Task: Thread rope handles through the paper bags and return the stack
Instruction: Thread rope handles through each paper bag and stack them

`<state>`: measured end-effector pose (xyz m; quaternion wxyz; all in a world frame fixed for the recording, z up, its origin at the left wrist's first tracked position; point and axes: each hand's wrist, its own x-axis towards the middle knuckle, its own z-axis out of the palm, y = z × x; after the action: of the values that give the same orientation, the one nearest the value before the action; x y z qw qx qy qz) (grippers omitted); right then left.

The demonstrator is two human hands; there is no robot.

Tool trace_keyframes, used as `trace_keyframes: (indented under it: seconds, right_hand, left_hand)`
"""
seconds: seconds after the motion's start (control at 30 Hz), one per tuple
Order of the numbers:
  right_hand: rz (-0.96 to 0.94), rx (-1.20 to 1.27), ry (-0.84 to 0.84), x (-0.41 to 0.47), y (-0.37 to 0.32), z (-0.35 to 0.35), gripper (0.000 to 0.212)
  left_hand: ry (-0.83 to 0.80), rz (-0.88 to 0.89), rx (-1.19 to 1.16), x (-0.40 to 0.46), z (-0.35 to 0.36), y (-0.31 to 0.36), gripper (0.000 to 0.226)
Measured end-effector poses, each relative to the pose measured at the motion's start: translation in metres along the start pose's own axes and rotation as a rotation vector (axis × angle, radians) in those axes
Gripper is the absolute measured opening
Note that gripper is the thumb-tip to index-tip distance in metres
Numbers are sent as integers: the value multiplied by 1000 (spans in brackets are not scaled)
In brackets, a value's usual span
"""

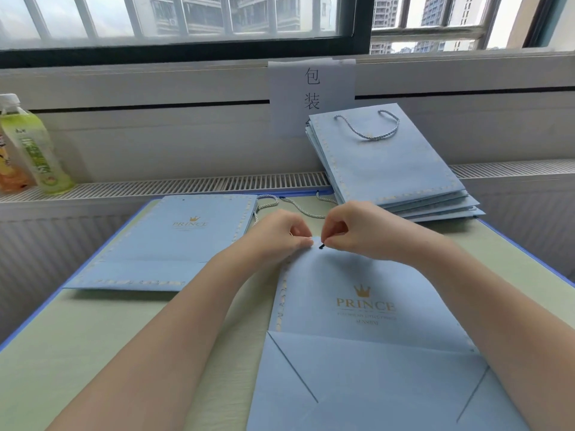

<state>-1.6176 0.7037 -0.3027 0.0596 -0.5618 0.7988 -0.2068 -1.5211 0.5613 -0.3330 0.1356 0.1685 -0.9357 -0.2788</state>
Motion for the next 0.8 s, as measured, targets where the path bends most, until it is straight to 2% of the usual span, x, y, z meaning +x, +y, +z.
trace_keyframes:
  seconds: [0.17,0.33,0.47,0.6,0.8]
  right_hand:
    - [-22,-143,26,2,-1,4,16]
    - [-82,-181,42,4,-5,9,15]
    - [-105,-190,48,6,-6,14,13]
    - [-128,-137,82,5,-8,14,15]
    - [-119,56,46,3,-8,6,13]
  left_hand:
    - [0,-40,5,2,3,-1,10]
    - [-17,-51,-16,1,2,0,18]
    - [-2,-40,-43,0,-1,3,15]
    - [45,-35,-85,-1,-1,2,21]
    - [104,-25,-144,0,-1,3,17]
